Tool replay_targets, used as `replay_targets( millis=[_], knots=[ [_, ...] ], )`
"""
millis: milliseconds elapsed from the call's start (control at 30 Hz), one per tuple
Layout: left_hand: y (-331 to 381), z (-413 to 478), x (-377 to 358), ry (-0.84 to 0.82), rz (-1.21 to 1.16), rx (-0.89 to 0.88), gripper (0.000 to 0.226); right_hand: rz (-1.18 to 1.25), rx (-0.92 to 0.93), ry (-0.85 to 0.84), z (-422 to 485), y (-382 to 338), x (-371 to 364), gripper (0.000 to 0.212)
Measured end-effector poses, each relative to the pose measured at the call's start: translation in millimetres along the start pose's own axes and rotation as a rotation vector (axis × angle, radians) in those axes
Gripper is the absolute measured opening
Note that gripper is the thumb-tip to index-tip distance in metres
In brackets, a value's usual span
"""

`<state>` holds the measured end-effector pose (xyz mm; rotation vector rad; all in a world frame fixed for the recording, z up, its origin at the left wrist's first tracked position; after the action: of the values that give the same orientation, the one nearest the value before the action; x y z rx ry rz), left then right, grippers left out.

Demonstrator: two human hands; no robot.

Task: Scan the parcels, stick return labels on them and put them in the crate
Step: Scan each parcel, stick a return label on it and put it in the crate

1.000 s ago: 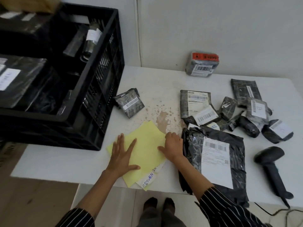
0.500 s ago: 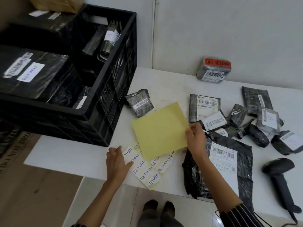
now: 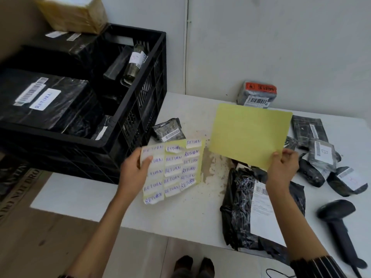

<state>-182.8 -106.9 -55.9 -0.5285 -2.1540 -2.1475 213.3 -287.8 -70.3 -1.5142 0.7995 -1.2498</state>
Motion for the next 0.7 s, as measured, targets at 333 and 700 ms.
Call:
replay_targets(
  millis=[333, 700],
  knots=[
    [78, 32, 18, 0.1, -0.209, -0.025, 0.022, -0.156, -0.065, -0.524, -47, 10, -92, 0.015],
    [-60, 17, -2, 0.127, -0.178, 0.426, 0.019, -0.378, -0.196, -0.774, -108, 81, -157, 0.009]
  ],
)
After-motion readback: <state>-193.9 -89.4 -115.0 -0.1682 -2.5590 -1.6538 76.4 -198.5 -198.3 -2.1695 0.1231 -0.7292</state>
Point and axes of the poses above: each hand's wrist, its own z-axis towards the middle knuckle, its own x-axis out of the back of the hand, y = z × x, the point moved 10 cm from there along z, towards the middle knuckle, and after that the axes turned 8 degrees about -z, right-handed, at the moved point
